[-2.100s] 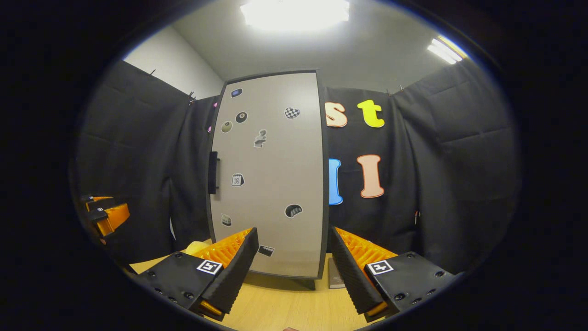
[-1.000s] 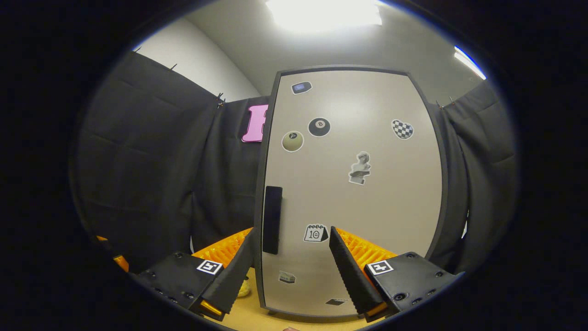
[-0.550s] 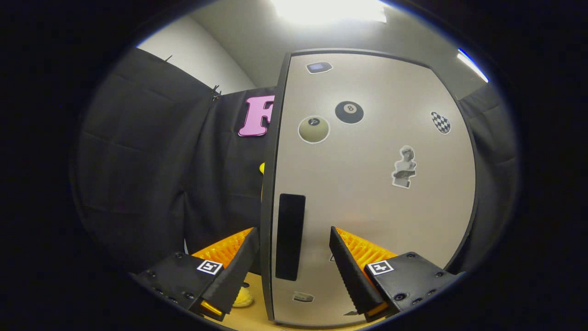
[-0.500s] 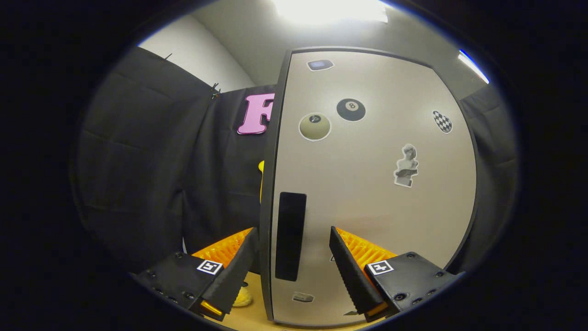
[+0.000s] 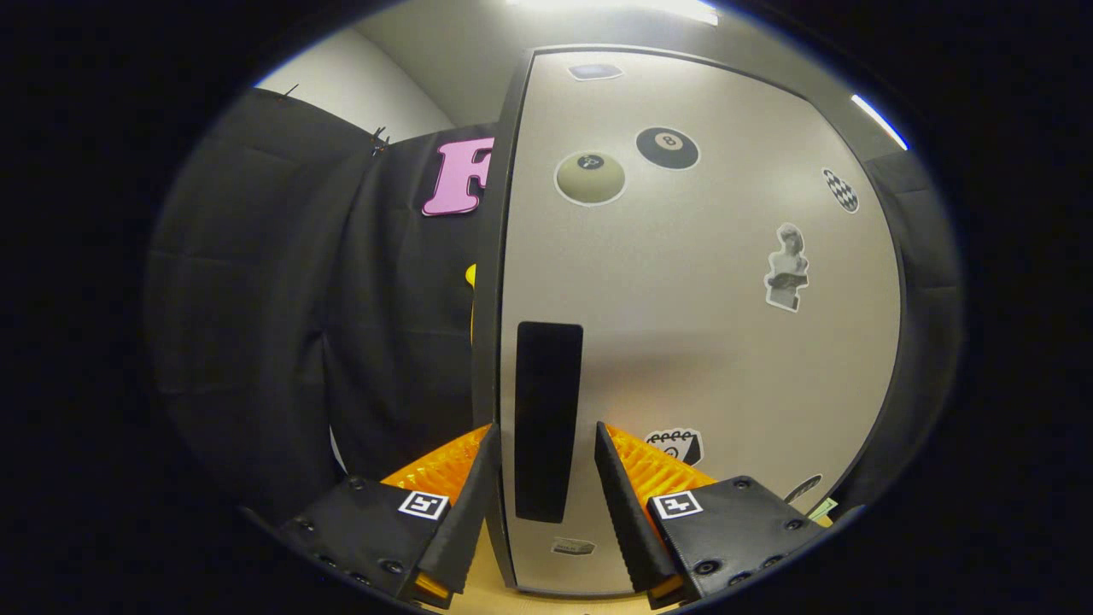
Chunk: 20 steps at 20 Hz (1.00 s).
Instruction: Open the cabinet door with the right hand, grasp the bottle in the cabinet with the left hand and place it on the coaster, then close the cabinet door with the right hand.
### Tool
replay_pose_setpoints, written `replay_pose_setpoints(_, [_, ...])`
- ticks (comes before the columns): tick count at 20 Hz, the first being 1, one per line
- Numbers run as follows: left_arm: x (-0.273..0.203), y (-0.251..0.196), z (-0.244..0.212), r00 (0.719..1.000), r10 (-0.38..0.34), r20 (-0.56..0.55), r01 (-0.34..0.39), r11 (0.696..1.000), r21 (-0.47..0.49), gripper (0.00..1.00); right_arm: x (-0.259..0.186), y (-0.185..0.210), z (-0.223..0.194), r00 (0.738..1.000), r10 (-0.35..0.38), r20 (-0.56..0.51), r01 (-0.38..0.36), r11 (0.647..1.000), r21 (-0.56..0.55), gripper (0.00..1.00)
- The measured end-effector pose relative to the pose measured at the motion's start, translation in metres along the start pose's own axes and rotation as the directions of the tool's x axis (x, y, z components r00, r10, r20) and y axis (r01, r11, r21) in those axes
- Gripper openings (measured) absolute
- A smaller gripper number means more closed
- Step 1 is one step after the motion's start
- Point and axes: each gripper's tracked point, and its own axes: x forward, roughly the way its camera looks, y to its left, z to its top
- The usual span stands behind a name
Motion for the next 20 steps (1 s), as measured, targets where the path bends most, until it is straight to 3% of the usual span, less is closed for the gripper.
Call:
replay_pose_setpoints(1, [0.0, 0.0, 0.001, 1.0, -0.002, 0.001, 0.002, 1.0, -0.004, 0.67, -0.003, -0.001, -0.003, 1.0, -0.007, -0.009, 0.007, 1.0, 0.017, 0.44])
replay_pose_setpoints(6, [0.0, -0.001, 0.001, 1.0, -0.007, 0.008, 0.007, 1.0, -0.009, 0.67, -0.004, 0.002, -0.005, 0.999, 0.014, -0.035, -0.014, 1.0, 0.012, 0.32])
replay_pose_setpoints(7, [0.0, -0.001, 0.002, 1.0, -0.01, 0.01, 0.01, 1.0, -0.013, 0.65, -0.005, 0.003, -0.004, 0.999, 0.025, -0.044, -0.025, 1.0, 0.003, 0.25])
replay_pose_setpoints(9, [0.0, -0.001, 0.002, 1.0, -0.015, 0.016, 0.015, 1.0, -0.021, 0.67, -0.011, 0.004, -0.004, 0.998, 0.05, -0.047, -0.05, 0.999, 0.006, 0.25])
replay_pose_setpoints(10, [-0.001, -0.002, 0.002, 1.0, -0.018, 0.021, 0.018, 0.999, -0.026, 0.67, -0.021, 0.007, -0.002, 0.997, 0.066, -0.051, -0.066, 0.998, 0.006, 0.17])
replay_pose_setpoints(20, [-0.005, -0.01, 0.011, 0.992, -0.099, 0.083, 0.102, 0.994, -0.042, 0.65, -0.068, 0.005, -0.004, 0.972, 0.227, -0.064, -0.227, 0.974, 0.011, 0.17])
